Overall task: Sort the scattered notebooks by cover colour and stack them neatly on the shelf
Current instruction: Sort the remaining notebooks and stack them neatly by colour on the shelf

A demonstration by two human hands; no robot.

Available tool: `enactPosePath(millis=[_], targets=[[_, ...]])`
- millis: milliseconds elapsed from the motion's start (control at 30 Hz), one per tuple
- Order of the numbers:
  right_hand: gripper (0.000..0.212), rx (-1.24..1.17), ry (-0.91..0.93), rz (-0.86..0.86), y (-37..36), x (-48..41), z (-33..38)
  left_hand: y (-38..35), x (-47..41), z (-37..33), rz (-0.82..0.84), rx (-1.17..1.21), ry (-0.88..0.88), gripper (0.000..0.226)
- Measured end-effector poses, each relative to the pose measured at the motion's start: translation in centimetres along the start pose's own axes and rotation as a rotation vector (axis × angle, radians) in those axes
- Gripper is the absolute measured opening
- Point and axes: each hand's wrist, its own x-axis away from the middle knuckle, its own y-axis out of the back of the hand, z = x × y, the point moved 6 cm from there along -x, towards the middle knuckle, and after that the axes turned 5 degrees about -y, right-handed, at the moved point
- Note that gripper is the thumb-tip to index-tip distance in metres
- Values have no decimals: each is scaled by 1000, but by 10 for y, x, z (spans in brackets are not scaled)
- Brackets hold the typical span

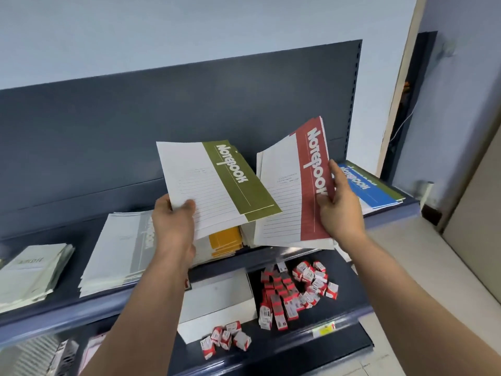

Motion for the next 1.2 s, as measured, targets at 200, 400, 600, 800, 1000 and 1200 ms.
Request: enactPosePath(millis=[200, 400, 600, 800, 1000, 1200], targets=[[61, 154, 25, 221, -59, -64, -11, -16, -29, 10, -53, -29, 18, 28], [43, 446, -25, 480, -105, -98, -47, -28, -33, 26, -95, -99, 62, 32], [33, 539, 212, 556, -96, -116, -47, -56, -27, 39, -117, -121, 79, 30], [34, 600, 255, 593, -71, -132, -53, -92, -18, 49, -90, -96, 109, 27], [31, 536, 297, 643, -64, -124, -66, -121, -14, 60, -47, -142, 144, 21], [37, 584, 230, 524, -40, -140, -78, -135, -16, 69, -23, -166, 156, 26]])
